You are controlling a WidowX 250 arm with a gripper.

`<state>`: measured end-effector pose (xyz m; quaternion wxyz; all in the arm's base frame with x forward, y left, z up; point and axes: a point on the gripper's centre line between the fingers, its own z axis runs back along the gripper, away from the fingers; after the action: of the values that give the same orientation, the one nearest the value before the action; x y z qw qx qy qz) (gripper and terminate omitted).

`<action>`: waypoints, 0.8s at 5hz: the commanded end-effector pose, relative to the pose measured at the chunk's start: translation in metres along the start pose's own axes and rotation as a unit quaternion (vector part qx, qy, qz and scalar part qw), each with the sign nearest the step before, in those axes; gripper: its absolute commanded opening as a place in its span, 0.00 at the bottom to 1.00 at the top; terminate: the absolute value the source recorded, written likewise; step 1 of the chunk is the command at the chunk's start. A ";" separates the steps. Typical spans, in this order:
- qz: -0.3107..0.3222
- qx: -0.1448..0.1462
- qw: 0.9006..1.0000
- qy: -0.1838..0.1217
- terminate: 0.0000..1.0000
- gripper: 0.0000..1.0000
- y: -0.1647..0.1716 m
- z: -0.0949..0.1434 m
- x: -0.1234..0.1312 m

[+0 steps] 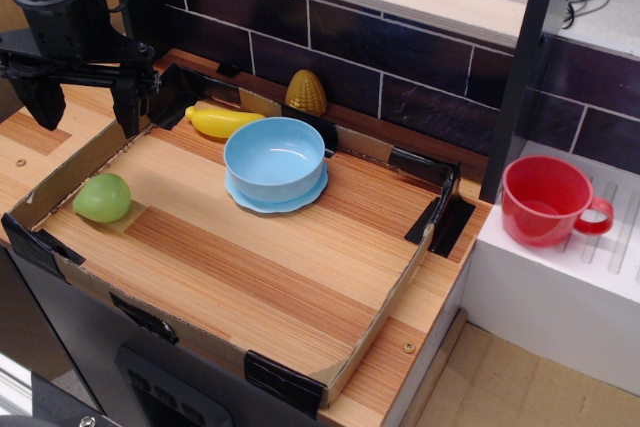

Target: Take bowl off plate

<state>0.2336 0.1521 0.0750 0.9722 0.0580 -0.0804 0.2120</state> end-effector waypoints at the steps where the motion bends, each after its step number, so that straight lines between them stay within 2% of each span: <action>1: 0.000 0.000 1.000 0.000 0.00 1.00 0.000 0.000 0.000; 2: 0.025 -0.013 1.000 -0.008 0.00 1.00 -0.026 0.003 0.009; 4: 0.096 -0.022 0.995 -0.015 0.00 1.00 -0.079 0.005 0.032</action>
<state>0.2869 0.0872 0.0662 0.9492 0.0288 -0.0820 0.3026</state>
